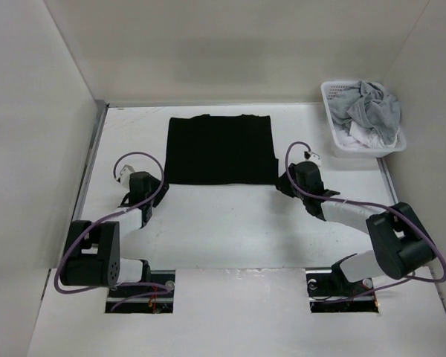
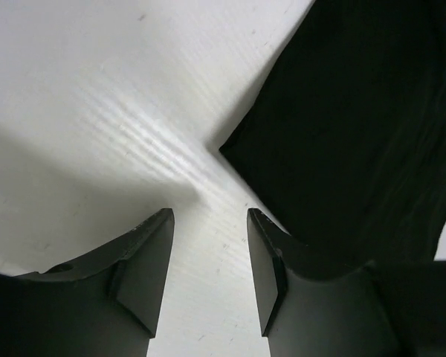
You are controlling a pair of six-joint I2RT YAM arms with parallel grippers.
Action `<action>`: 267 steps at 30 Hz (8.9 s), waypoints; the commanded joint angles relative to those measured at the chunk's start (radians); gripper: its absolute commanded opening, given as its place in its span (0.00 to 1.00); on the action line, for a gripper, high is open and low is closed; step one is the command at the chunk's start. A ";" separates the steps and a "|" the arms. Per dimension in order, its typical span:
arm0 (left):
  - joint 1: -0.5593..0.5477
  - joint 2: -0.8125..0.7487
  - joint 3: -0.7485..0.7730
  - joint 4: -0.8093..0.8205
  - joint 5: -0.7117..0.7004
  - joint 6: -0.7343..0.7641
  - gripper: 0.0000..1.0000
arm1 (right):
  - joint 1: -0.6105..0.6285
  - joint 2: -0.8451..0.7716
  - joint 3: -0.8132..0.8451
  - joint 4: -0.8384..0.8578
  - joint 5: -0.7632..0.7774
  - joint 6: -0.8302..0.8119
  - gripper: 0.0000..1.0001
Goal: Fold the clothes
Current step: Fold the tank top
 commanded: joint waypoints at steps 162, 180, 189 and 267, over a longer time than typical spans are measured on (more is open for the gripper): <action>-0.493 -0.236 0.047 0.003 -0.098 0.022 0.32 | -0.280 -0.463 -0.192 -0.121 -0.137 0.100 0.01; -0.445 -0.567 -0.048 -0.134 -0.075 0.022 0.41 | 0.468 0.048 0.549 -0.602 0.248 -0.115 0.07; -0.304 -0.695 -0.099 -0.209 0.026 0.031 0.45 | 0.642 0.245 0.724 -0.634 0.245 -0.078 0.43; -0.409 0.462 0.371 0.299 0.117 0.089 0.06 | 0.645 0.282 0.403 -0.309 0.070 -0.122 0.05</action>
